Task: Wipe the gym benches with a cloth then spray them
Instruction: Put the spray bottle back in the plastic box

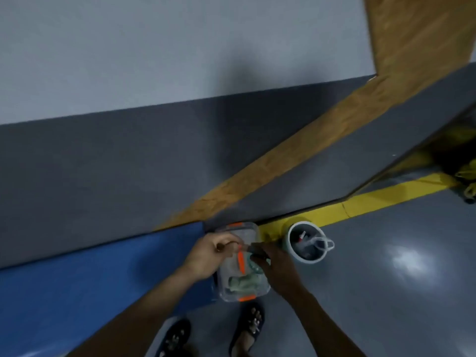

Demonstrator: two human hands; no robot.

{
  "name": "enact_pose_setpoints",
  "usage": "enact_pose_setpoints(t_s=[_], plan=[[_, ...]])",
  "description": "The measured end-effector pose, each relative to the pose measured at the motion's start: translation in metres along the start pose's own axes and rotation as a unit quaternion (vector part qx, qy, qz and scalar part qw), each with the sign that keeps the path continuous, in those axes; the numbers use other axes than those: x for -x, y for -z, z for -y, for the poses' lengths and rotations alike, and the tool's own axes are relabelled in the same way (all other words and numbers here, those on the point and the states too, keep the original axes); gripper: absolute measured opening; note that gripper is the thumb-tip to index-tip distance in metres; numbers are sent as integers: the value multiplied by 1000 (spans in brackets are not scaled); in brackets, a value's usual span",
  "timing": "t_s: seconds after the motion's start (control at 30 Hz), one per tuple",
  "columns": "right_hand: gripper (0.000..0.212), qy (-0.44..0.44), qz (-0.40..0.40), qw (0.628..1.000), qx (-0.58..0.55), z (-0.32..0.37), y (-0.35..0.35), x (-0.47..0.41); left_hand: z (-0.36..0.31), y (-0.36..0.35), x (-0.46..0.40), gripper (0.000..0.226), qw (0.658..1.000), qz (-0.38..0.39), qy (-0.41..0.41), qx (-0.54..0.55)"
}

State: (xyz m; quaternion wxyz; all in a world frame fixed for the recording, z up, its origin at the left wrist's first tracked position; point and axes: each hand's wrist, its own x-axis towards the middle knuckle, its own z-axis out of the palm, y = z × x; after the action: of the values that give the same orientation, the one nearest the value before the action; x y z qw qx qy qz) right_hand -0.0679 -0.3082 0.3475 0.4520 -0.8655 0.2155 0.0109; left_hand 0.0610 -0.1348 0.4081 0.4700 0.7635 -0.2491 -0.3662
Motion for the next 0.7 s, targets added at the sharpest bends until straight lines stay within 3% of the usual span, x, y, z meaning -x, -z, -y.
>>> enact_pose_setpoints(t_s=[0.13, 0.2, 0.27, 0.43, 0.7], plan=[[31, -46, 9, 999, -3, -72, -11, -27, 43, -19, -19, 49, 996, -54, 63, 20], [28, -55, -9, 998, 17, -104, -20, -39, 71, -30, -27, 30, 991, -72, 112, 9], [9, -54, -15, 998, 38, -138, -33, -49, 100, -39, -34, 15, 985, -89, 150, 8], [3, -110, 10, 989, 99, -212, -81, -81, 166, -59, -55, 26, 978, -89, 190, 5], [15, -203, 46, 966, 150, -291, -152, -137, 258, -81, -91, 24, 966, -118, 228, 32]])
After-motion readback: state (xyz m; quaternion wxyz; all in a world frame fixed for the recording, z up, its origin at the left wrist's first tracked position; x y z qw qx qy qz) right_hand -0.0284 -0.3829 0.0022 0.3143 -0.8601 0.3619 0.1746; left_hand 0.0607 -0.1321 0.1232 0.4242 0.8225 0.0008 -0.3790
